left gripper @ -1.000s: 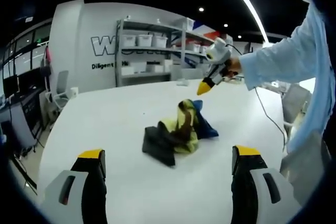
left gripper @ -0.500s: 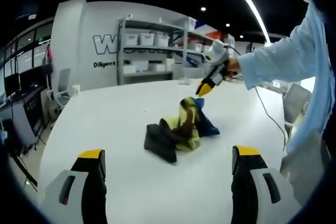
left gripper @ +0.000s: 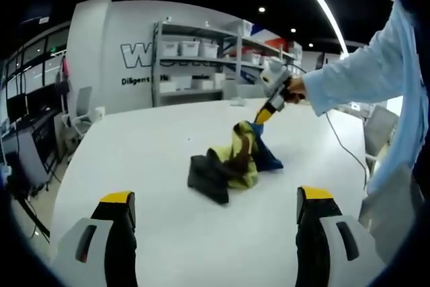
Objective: Fold the garment on the visible template until the final outline fits inside the template.
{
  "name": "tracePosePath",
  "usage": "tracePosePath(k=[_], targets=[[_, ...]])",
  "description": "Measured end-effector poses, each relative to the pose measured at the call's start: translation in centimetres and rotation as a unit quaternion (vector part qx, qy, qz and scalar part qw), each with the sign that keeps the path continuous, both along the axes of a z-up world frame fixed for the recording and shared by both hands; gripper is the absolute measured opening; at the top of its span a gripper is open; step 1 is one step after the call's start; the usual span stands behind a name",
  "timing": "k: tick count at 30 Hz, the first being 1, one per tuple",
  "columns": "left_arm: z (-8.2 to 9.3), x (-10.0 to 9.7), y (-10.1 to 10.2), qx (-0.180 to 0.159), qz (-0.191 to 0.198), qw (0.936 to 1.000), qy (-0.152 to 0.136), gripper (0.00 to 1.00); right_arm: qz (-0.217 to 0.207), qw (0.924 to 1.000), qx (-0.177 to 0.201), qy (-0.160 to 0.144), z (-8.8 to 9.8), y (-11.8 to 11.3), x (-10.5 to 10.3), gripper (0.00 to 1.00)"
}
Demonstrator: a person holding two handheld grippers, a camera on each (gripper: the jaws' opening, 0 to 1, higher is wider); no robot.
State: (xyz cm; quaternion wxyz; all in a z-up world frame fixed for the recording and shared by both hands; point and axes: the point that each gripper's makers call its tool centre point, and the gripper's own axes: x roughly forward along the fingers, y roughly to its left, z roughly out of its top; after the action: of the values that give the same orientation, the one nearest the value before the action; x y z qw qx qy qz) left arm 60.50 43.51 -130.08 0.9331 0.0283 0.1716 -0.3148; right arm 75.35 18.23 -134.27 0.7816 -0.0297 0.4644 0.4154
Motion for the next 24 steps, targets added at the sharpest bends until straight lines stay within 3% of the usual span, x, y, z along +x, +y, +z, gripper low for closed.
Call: tracePosePath(k=[9, 12, 16, 19, 24], targets=[[0.0, 0.0, -0.3, 0.006, -0.002, 1.0, -0.001, 0.97, -0.061, 0.9923, 0.07, 0.082, -0.3, 0.8, -0.6, 0.21], [0.1, 0.0, -0.3, 0.01, -0.003, 0.9999, -0.002, 0.96, -0.07, 0.9902, 0.077, 0.093, -0.5, 0.9, -0.5, 0.17], [0.1, -0.1, -0.4, 0.021, -0.008, 0.9997, -0.004, 0.96, -0.071, 0.9901, 0.076, 0.094, -0.4, 1.0, -0.5, 0.09], [0.2, 0.1, -0.4, 0.02, -0.008, 0.9998, -0.005, 0.96, -0.062, 0.9928, 0.071, 0.075, 0.2, 1.0, -0.1, 0.0], [0.1, 0.1, -0.6, 0.02, -0.01, 0.9997, -0.005, 0.96, -0.043, 0.9958, 0.065, 0.047, 0.9, 1.1, 0.1, 0.0]])
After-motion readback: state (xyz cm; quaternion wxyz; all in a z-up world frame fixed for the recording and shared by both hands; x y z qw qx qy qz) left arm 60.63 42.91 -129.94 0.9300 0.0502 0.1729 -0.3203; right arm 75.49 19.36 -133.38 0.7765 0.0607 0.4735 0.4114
